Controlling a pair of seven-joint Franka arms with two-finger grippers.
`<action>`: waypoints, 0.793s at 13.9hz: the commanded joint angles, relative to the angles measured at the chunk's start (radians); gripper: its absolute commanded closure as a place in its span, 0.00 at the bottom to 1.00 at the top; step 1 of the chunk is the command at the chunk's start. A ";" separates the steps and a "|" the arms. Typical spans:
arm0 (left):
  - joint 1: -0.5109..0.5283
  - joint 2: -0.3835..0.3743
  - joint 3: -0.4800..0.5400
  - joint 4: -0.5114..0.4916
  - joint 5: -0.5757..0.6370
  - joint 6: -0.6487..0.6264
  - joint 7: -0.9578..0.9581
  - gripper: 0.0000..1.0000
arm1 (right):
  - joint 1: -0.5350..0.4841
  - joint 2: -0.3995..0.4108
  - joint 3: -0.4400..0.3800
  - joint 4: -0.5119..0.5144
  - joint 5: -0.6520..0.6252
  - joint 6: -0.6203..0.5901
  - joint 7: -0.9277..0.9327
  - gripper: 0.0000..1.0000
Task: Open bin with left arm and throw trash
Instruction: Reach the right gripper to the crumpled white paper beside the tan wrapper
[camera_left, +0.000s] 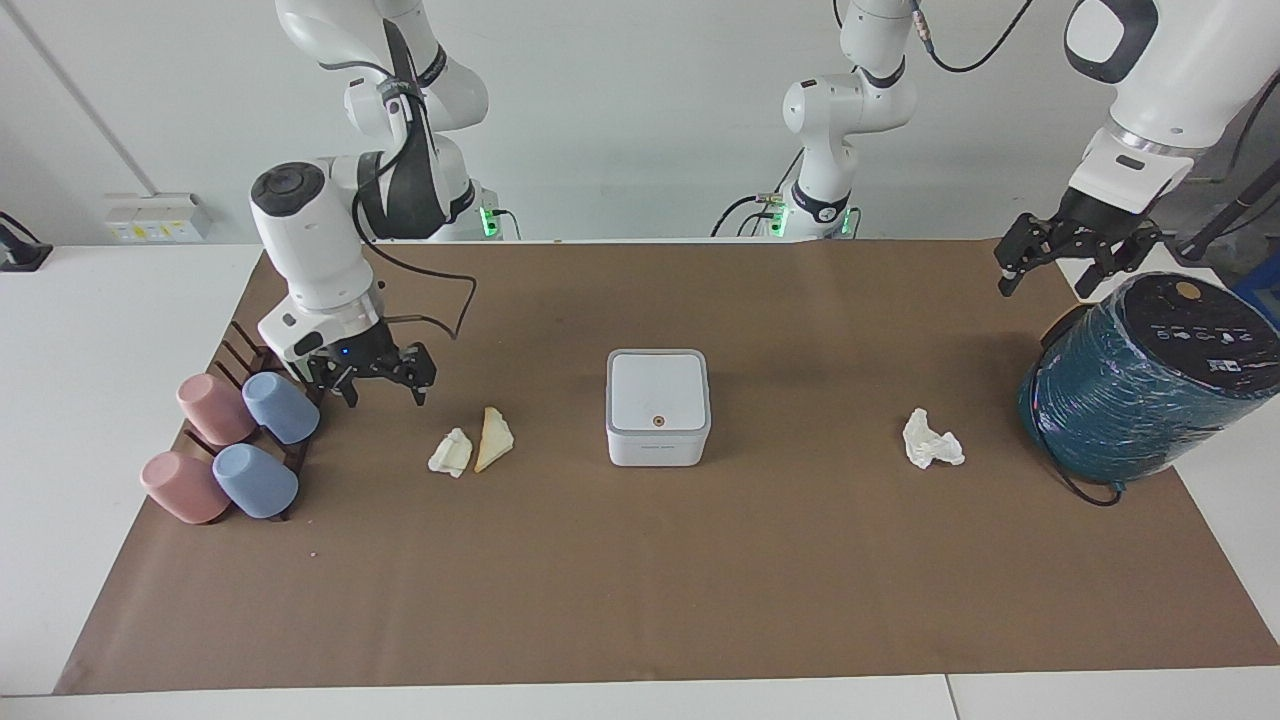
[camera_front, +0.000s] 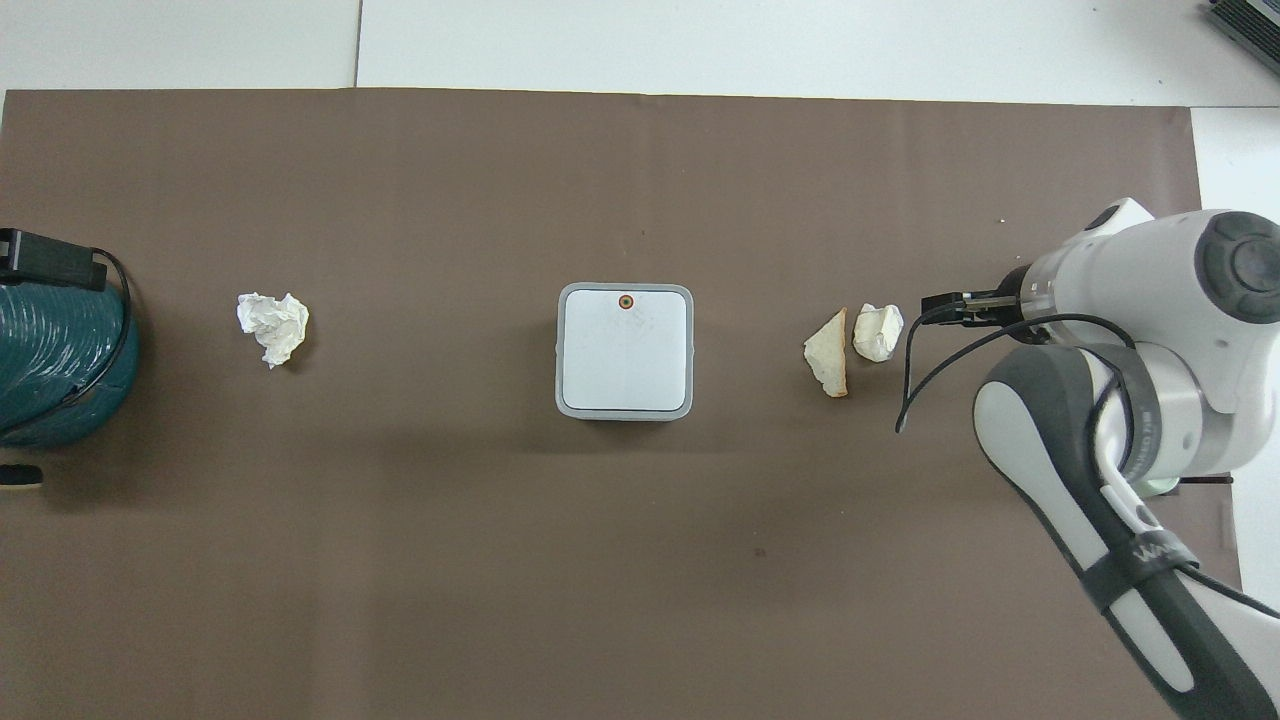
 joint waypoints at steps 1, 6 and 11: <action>0.004 -0.018 -0.002 -0.018 0.002 -0.006 0.004 0.00 | 0.003 0.064 0.003 0.004 0.020 0.055 0.017 0.00; 0.004 -0.018 -0.002 -0.018 0.002 -0.006 0.005 0.00 | 0.051 0.110 0.003 -0.040 0.066 0.161 0.054 0.00; 0.004 -0.018 -0.002 -0.018 0.002 -0.006 0.004 0.00 | 0.051 0.130 0.003 -0.071 0.066 0.204 0.054 0.00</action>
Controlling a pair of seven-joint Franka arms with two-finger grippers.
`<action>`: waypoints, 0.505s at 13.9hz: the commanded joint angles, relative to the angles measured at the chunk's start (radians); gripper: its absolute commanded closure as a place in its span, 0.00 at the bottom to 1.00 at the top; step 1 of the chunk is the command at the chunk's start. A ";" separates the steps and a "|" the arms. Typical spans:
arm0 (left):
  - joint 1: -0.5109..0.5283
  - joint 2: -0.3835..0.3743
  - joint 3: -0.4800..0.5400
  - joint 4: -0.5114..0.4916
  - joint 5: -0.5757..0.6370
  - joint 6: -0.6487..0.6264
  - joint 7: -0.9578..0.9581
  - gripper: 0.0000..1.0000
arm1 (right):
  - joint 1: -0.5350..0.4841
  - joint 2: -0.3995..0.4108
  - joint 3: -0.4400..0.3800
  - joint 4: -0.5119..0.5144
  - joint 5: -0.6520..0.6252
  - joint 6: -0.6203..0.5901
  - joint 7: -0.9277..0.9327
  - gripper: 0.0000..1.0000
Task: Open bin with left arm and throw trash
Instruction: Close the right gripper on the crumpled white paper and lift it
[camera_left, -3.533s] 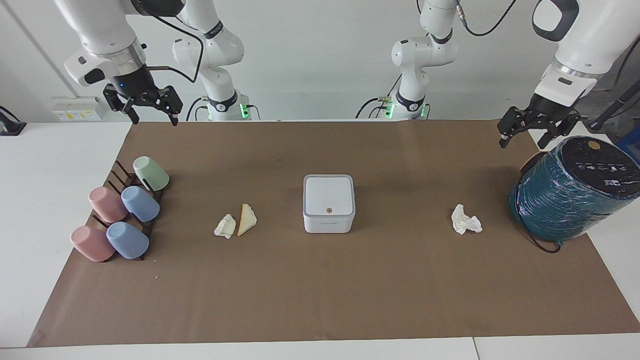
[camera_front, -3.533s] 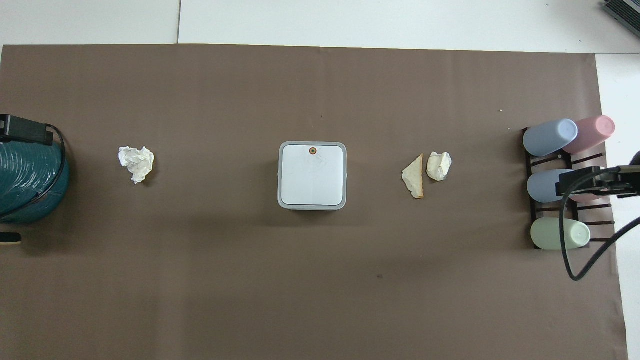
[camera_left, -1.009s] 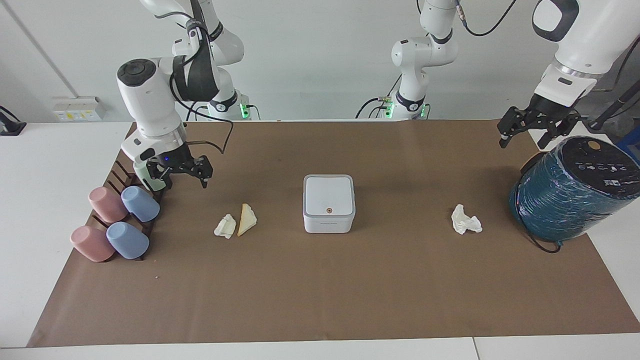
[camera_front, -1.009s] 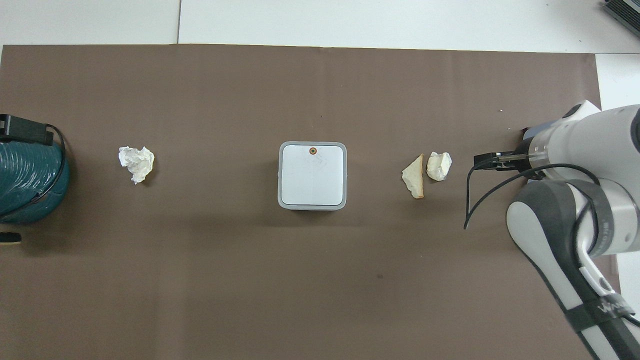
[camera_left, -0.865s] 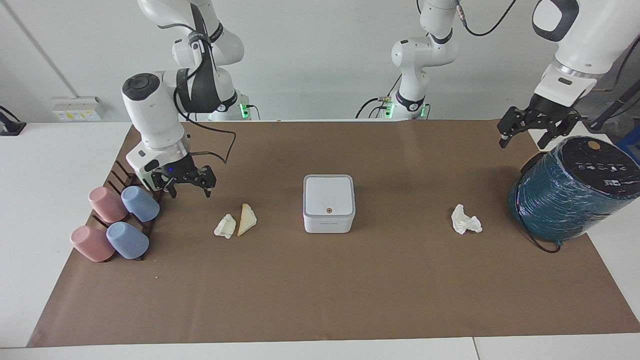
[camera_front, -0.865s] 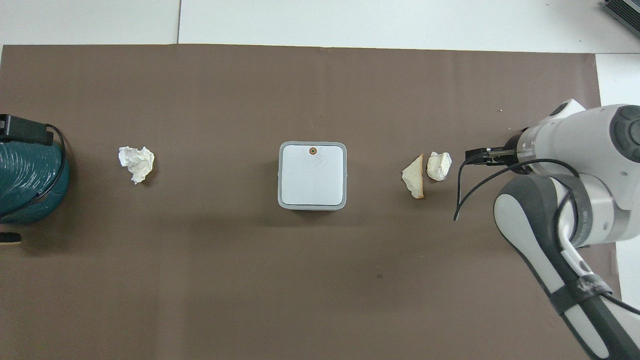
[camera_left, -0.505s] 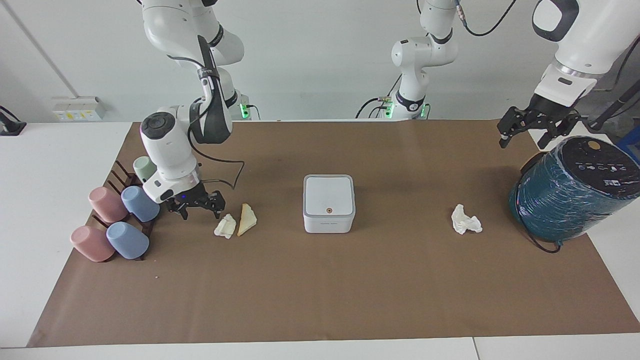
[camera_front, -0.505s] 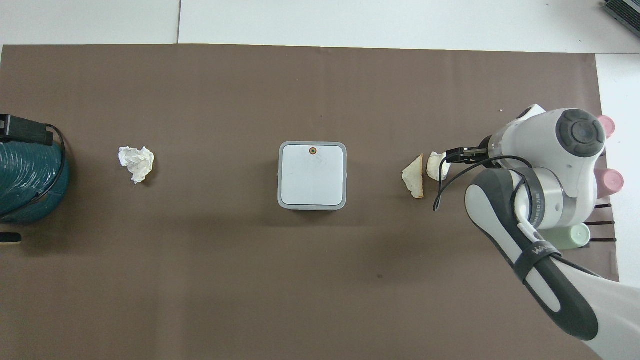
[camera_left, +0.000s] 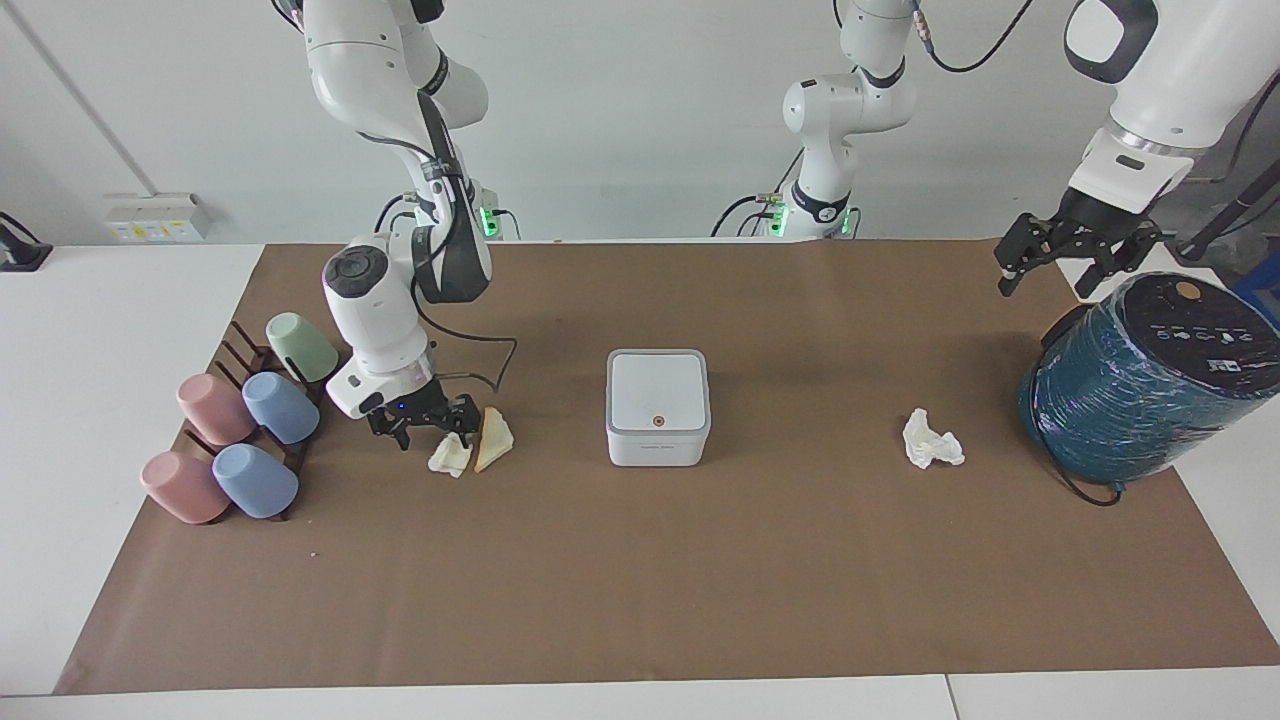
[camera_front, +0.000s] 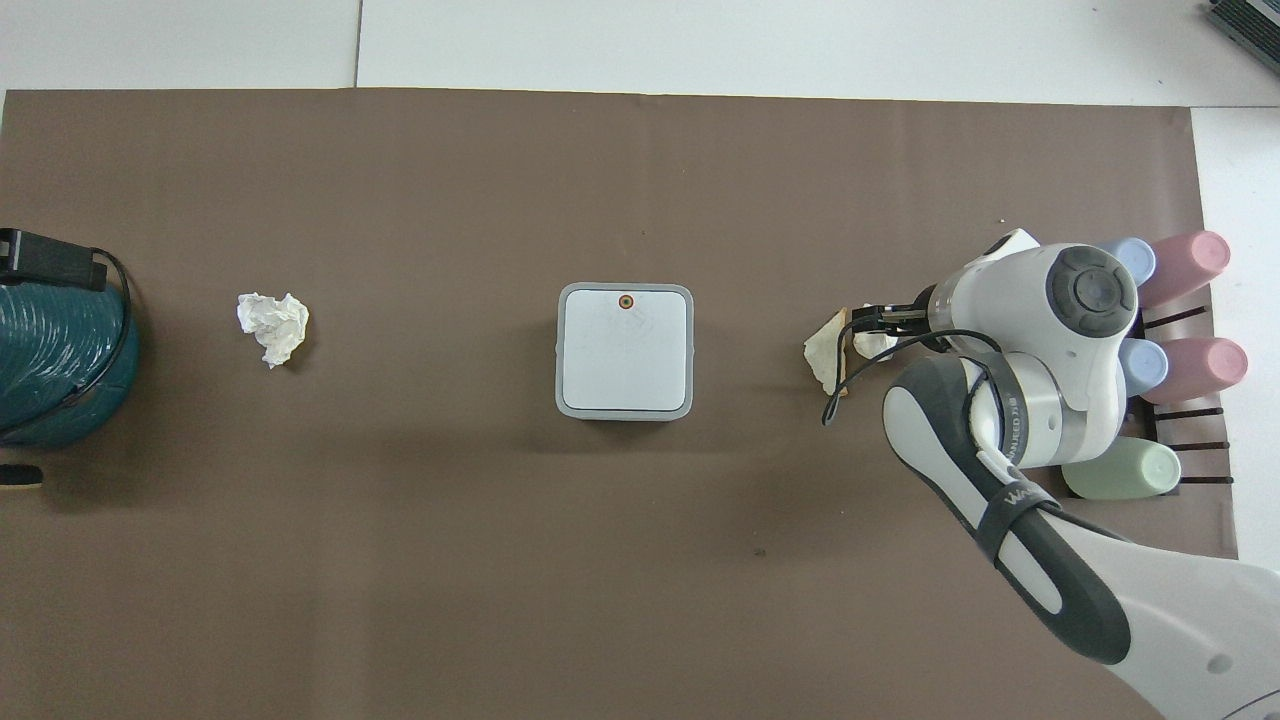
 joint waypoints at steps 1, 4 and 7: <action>0.004 -0.018 -0.002 -0.018 0.002 -0.006 0.005 0.00 | -0.006 0.000 0.004 -0.021 0.014 0.035 0.009 0.00; 0.004 -0.018 -0.002 -0.018 0.002 -0.006 0.004 0.00 | -0.006 0.007 0.004 -0.022 0.016 0.037 0.009 0.00; 0.004 -0.016 -0.002 -0.018 0.002 -0.006 0.004 0.00 | -0.006 0.015 0.004 -0.021 0.016 0.040 0.009 0.00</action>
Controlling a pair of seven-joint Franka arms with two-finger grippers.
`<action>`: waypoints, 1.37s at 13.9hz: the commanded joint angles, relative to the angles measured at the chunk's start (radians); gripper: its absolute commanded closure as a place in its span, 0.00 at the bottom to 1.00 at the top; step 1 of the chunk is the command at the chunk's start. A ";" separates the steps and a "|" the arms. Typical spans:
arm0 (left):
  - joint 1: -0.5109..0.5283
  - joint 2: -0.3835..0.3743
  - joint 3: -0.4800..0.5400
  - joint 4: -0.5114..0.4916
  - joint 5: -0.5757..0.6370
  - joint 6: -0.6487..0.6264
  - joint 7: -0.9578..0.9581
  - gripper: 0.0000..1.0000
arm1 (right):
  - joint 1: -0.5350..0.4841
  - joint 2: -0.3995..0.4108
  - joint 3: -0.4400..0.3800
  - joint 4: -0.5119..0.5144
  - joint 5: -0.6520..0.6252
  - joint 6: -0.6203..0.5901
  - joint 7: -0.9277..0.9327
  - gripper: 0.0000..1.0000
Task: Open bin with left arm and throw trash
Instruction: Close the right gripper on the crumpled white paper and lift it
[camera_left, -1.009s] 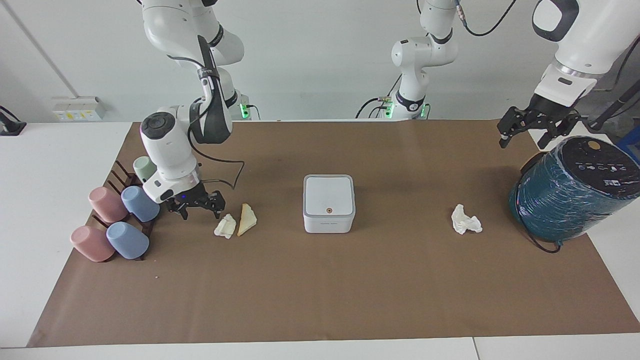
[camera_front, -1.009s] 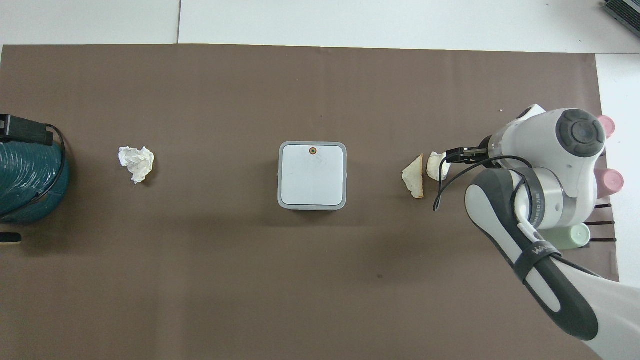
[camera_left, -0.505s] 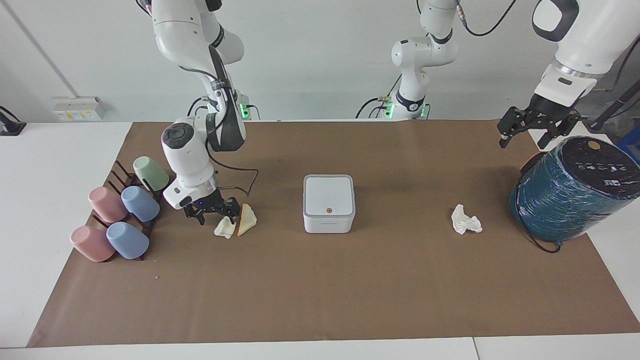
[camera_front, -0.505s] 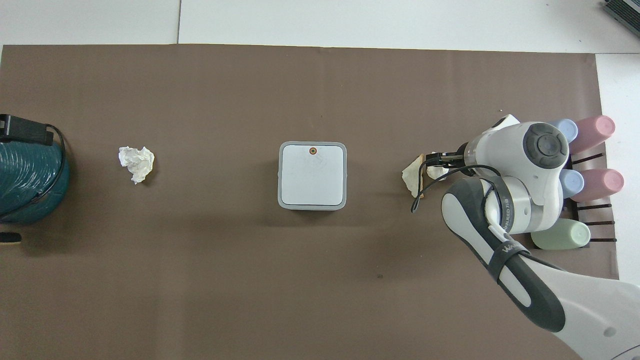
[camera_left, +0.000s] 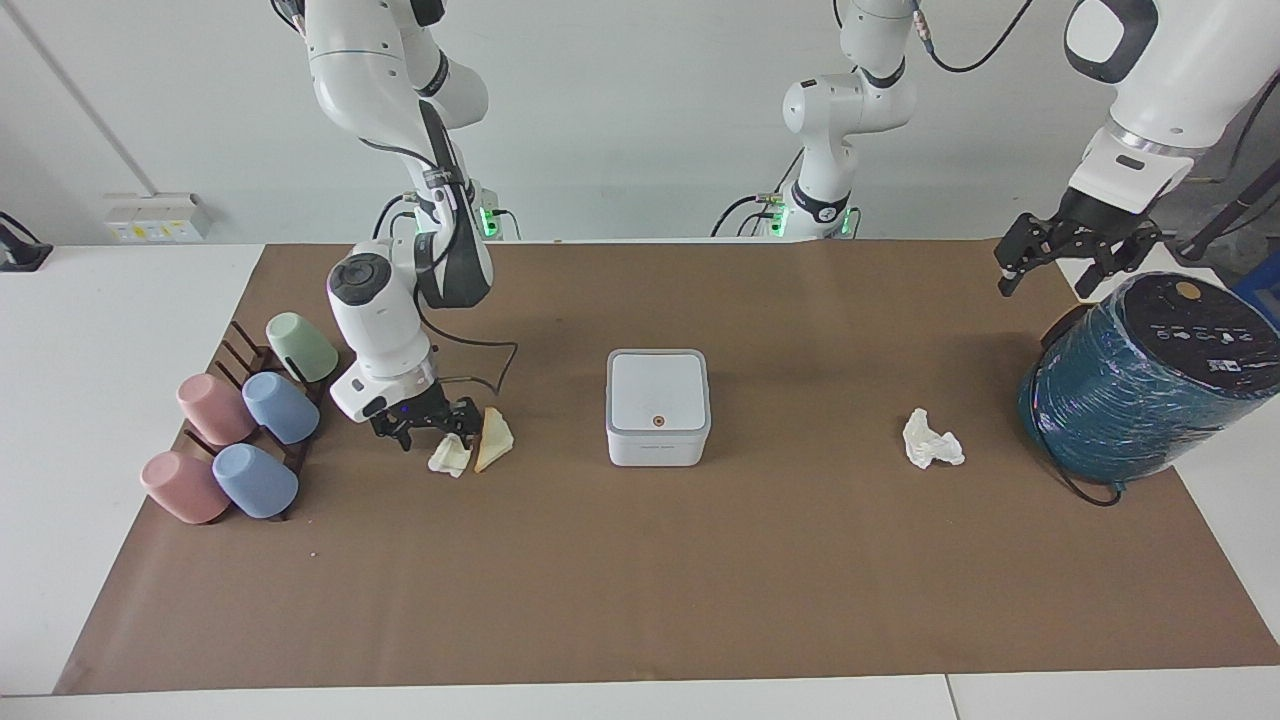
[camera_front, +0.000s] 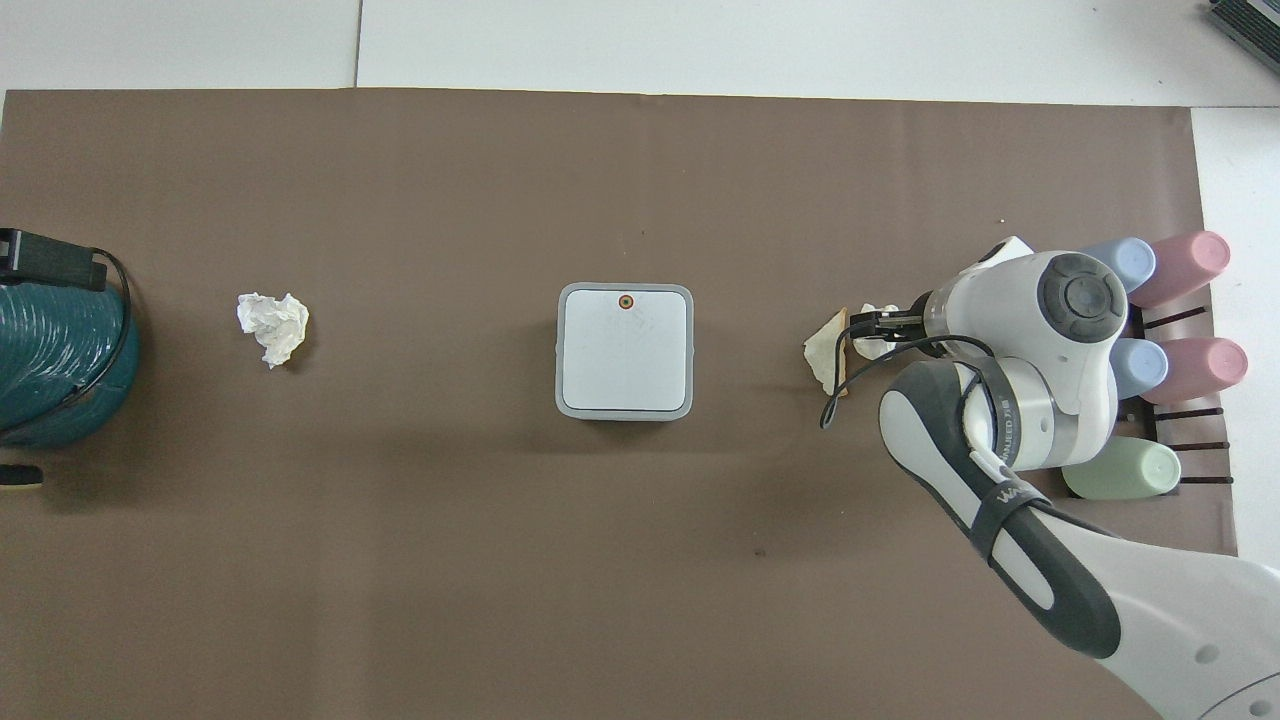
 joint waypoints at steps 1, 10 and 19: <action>0.004 -0.016 -0.002 -0.018 0.002 -0.006 0.004 0.00 | -0.005 0.003 0.004 -0.011 0.014 0.026 0.009 0.00; 0.004 -0.018 -0.002 -0.018 0.002 -0.006 0.004 0.00 | 0.002 0.013 0.004 -0.008 0.017 0.060 0.007 0.03; 0.004 -0.018 -0.002 -0.018 0.002 -0.006 0.004 0.00 | 0.002 0.013 0.004 -0.008 0.017 0.060 0.007 0.36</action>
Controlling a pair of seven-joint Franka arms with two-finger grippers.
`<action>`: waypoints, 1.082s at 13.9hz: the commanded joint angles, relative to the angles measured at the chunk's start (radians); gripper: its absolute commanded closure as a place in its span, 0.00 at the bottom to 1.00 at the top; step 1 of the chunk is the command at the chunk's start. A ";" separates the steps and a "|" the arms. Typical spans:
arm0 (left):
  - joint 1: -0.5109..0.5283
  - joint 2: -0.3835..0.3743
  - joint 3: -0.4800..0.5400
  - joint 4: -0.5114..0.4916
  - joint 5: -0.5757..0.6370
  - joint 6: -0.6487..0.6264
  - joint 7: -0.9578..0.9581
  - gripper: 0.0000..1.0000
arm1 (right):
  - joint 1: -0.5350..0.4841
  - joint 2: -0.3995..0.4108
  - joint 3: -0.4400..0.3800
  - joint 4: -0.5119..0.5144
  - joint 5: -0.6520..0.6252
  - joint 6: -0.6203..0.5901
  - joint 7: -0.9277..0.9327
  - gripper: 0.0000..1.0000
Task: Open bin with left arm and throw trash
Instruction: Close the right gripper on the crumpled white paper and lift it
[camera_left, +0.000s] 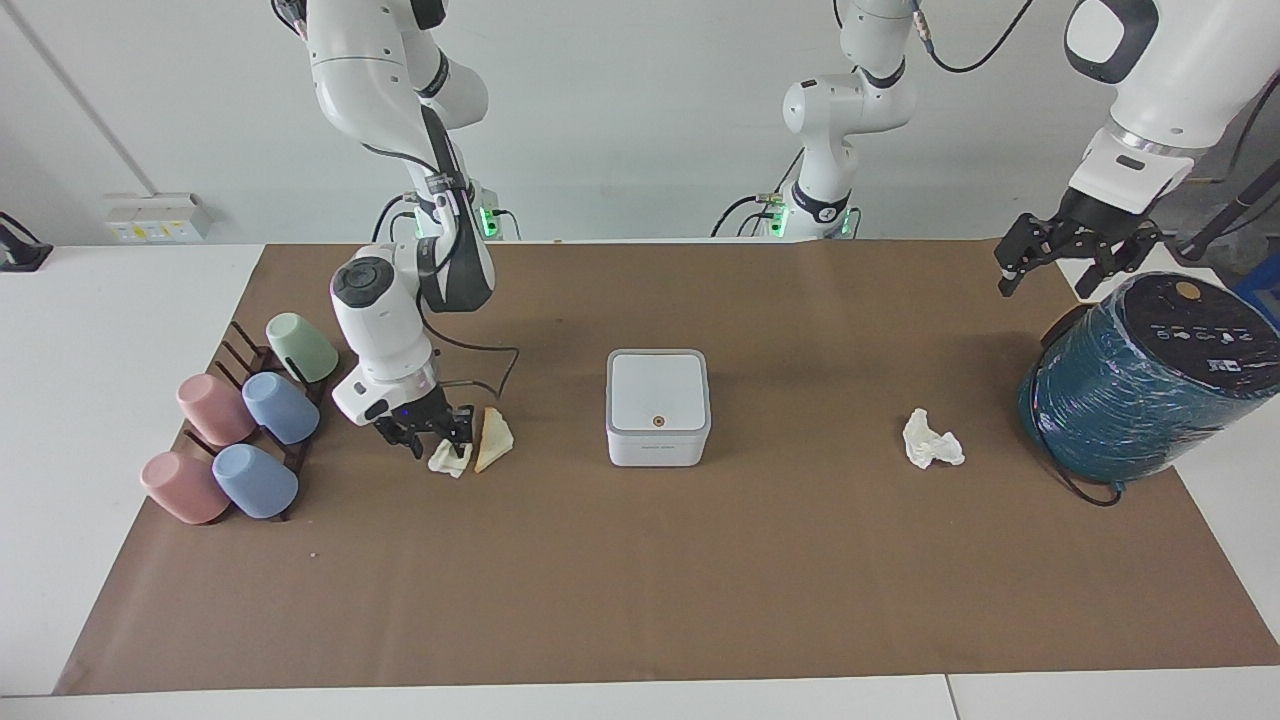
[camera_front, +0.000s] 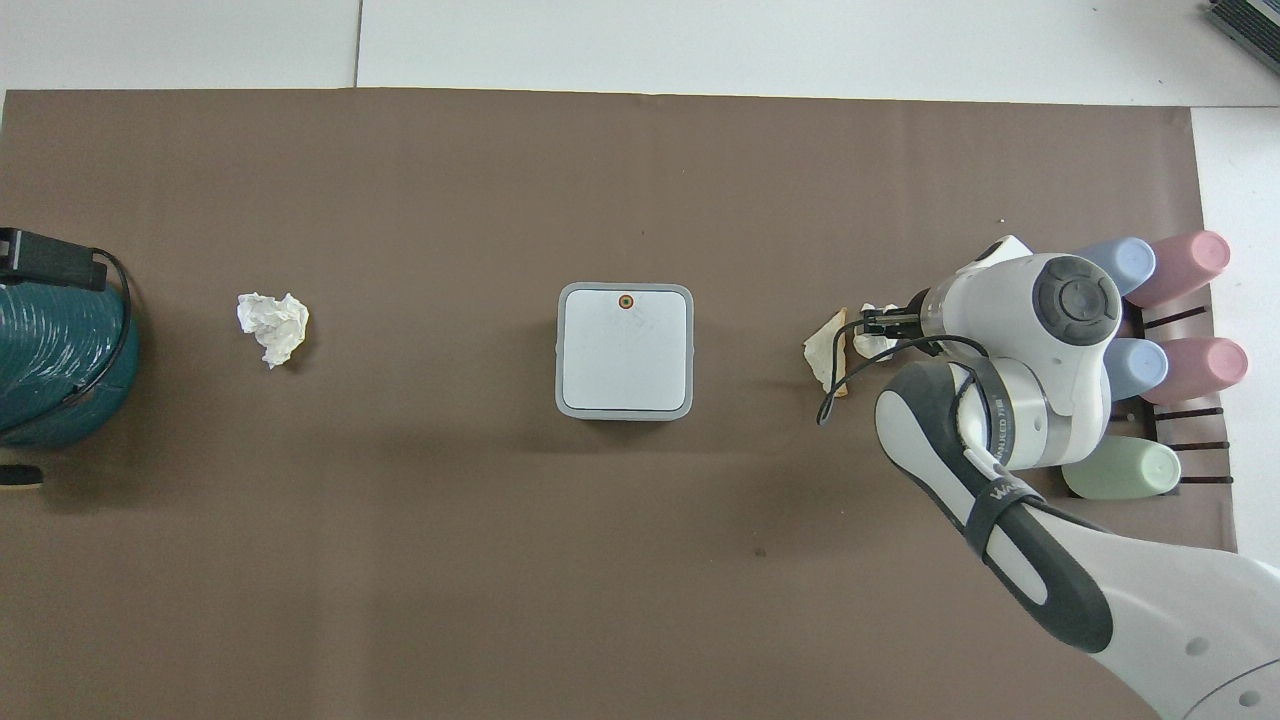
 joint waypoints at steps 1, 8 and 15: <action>0.004 -0.018 -0.002 -0.018 0.002 -0.006 0.004 0.00 | 0.000 0.004 0.003 -0.007 0.016 0.025 0.007 0.36; 0.004 -0.018 -0.002 -0.018 0.002 -0.006 0.005 0.00 | -0.003 0.004 0.003 -0.006 0.019 0.025 0.007 1.00; 0.004 -0.018 -0.002 -0.018 0.002 -0.006 0.004 0.00 | -0.003 0.004 0.003 -0.004 0.021 0.022 0.009 1.00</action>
